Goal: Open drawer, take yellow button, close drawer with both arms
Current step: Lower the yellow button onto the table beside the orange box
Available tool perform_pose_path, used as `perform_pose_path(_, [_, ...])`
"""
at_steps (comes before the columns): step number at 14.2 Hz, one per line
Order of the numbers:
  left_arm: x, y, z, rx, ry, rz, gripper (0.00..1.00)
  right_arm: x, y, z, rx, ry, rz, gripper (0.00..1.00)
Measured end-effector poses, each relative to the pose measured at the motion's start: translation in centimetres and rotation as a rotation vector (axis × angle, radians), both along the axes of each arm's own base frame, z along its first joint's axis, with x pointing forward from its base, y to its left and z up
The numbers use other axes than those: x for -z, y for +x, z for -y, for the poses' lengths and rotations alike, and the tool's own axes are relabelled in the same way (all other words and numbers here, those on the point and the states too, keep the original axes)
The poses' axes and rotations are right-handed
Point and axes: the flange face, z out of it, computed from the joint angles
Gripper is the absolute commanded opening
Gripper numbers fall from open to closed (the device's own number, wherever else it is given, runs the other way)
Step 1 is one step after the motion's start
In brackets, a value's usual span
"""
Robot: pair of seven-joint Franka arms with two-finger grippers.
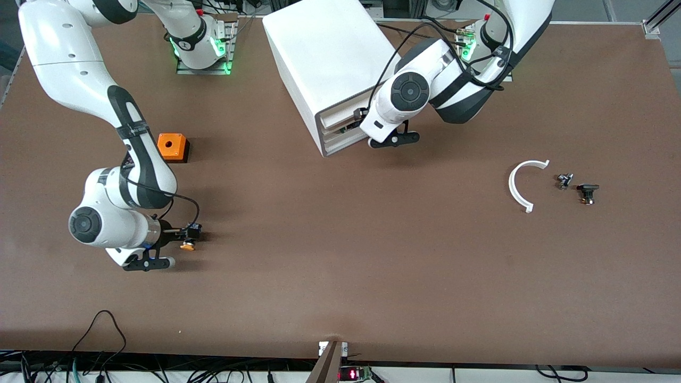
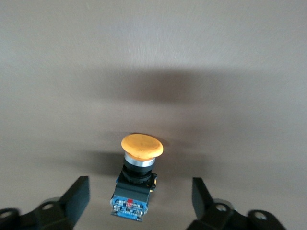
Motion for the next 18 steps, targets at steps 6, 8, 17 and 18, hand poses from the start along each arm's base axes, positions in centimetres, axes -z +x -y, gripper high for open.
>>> perform_pose_path(6, [0.4,-0.8,0.8,0.009,-0.007,-0.024,1.0,-12.0,-1.0,0.6,0.034,-0.089,0.054,1.0])
perform_pose_path(8, [0.2,-0.5,0.7,0.007,-0.009,-0.022,1.0,-15.1,-2.4,0.5,0.041,-0.1,0.062,1.0])
perform_pose_path(17, [-8.2,11.7,-11.3,0.006,0.015,0.111,1.0,-27.6,-7.9,1.0,0.062,-0.139,0.049,1.0])
perform_pose_path(18, [-9.0,12.9,-13.5,0.049,0.015,0.127,1.0,-28.6,-8.2,1.2,0.071,-0.13,0.044,1.0])
